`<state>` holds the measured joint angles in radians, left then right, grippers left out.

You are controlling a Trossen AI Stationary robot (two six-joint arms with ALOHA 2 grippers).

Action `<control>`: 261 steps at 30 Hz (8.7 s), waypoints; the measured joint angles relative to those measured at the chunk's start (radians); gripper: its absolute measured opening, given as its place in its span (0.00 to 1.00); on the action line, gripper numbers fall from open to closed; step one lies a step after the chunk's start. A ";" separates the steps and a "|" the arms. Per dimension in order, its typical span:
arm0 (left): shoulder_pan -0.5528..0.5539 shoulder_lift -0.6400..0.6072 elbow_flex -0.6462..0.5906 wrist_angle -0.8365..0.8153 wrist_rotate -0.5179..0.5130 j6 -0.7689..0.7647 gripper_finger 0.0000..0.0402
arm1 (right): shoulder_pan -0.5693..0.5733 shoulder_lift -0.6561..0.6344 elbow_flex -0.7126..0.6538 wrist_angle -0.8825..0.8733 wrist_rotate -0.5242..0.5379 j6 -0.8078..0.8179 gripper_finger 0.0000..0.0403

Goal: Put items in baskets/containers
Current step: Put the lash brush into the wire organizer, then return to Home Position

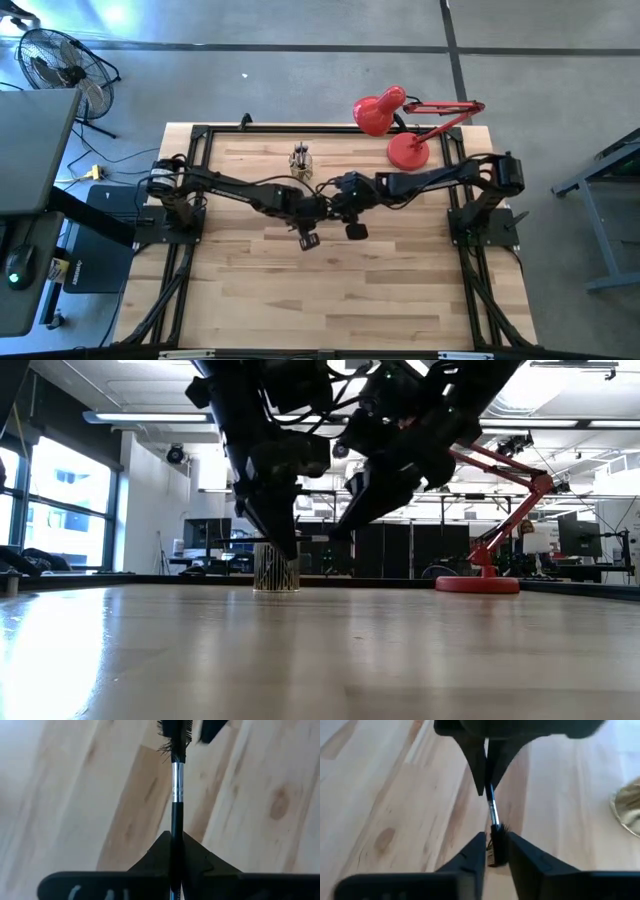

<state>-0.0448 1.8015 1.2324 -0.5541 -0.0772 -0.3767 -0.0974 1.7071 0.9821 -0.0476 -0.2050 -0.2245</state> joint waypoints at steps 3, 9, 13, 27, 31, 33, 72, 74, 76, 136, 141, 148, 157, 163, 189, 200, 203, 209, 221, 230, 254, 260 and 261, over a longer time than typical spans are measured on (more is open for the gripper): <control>0.000 0.000 0.000 0.002 -0.036 -0.029 0.02 | -0.021 -0.053 0.000 -0.083 0.036 -0.001 0.26; 0.000 -0.013 -0.004 0.010 -0.089 -0.073 0.02 | -0.059 -0.249 0.001 -0.324 0.153 0.012 0.41; -0.001 -0.058 -0.047 0.048 -0.117 -0.054 0.02 | -0.079 -0.379 -0.028 -0.439 0.174 0.119 0.44; -0.008 -0.308 -0.604 1.252 -0.176 -0.177 0.02 | 0.021 -0.566 -0.538 0.580 0.149 0.651 0.35; -0.008 -0.309 -0.641 1.468 -0.170 -0.204 0.02 | 0.108 -0.514 -0.519 0.801 0.350 0.669 0.32; -0.008 -0.309 -0.635 1.475 -0.168 -0.204 0.02 | 0.140 -0.482 -0.458 0.758 0.426 0.666 0.31; -0.008 -0.563 -0.561 1.022 -0.019 0.037 0.03 | 0.223 -0.137 0.121 0.410 0.662 0.692 0.05; -0.008 -0.563 -0.561 1.022 -0.019 0.039 0.04 | 0.223 -0.137 0.121 0.413 0.660 0.688 0.04; -0.008 -0.563 -0.561 1.021 -0.018 0.035 0.06 | 0.223 -0.137 0.121 0.412 0.657 0.684 0.06; -0.007 -1.062 -0.561 0.228 -0.700 0.164 0.31 | -0.235 0.226 0.431 0.205 0.282 0.219 0.02; -0.007 -1.062 -0.561 0.191 -0.697 0.132 0.31 | -0.235 0.275 0.443 0.176 0.283 0.215 0.02; -0.007 -1.061 -0.561 0.155 -0.694 0.106 0.31 | -0.231 0.315 0.442 0.097 0.270 0.216 0.11; -0.007 -1.056 -0.561 0.159 -0.692 0.109 0.31 | -0.229 0.316 0.444 0.119 0.237 0.269 0.28; -0.007 -1.056 -0.561 0.155 -0.661 0.110 0.31 | -0.229 0.254 0.445 0.101 0.276 0.268 0.43; -0.247 -1.328 -0.776 0.284 -0.340 0.122 0.31 | 0.092 -0.002 0.442 -0.225 0.382 0.327 0.06; -0.138 -1.737 -1.107 0.461 -0.001 0.269 0.31 | 0.154 -0.002 0.442 -0.217 0.393 0.421 0.02; -0.073 -1.801 -1.121 0.390 0.049 0.269 0.31 | 0.157 -0.001 0.442 -0.218 0.394 0.433 0.00; 0.036 -1.796 -1.120 0.372 0.195 0.284 0.31 | 0.157 -0.001 0.443 -0.219 0.413 0.434 0.01; 0.178 -1.795 -1.215 0.595 0.273 0.294 0.31 | 0.157 -0.001 0.443 -0.240 0.408 0.498 0.01; 0.176 -1.791 -1.218 0.580 0.162 0.349 0.31 | 0.154 -0.001 0.443 -0.305 0.397 0.495 0.00; 0.176 -1.790 -1.220 0.578 0.149 0.369 0.31 | 0.235 -0.474 -0.262 0.056 0.256 0.293 0.00; 0.176 -1.790 -1.220 0.578 0.149 0.369 0.31 | 0.234 -0.797 -0.611 0.139 0.211 0.359 0.00; 0.176 -1.790 -1.220 0.577 0.148 0.369 0.31 | 0.234 -0.851 -0.667 0.183 0.210 0.371 0.00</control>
<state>0.1310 0.0113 0.0120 0.0231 0.0711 -0.0078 0.1368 0.8559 0.3154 0.1354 0.0053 0.1462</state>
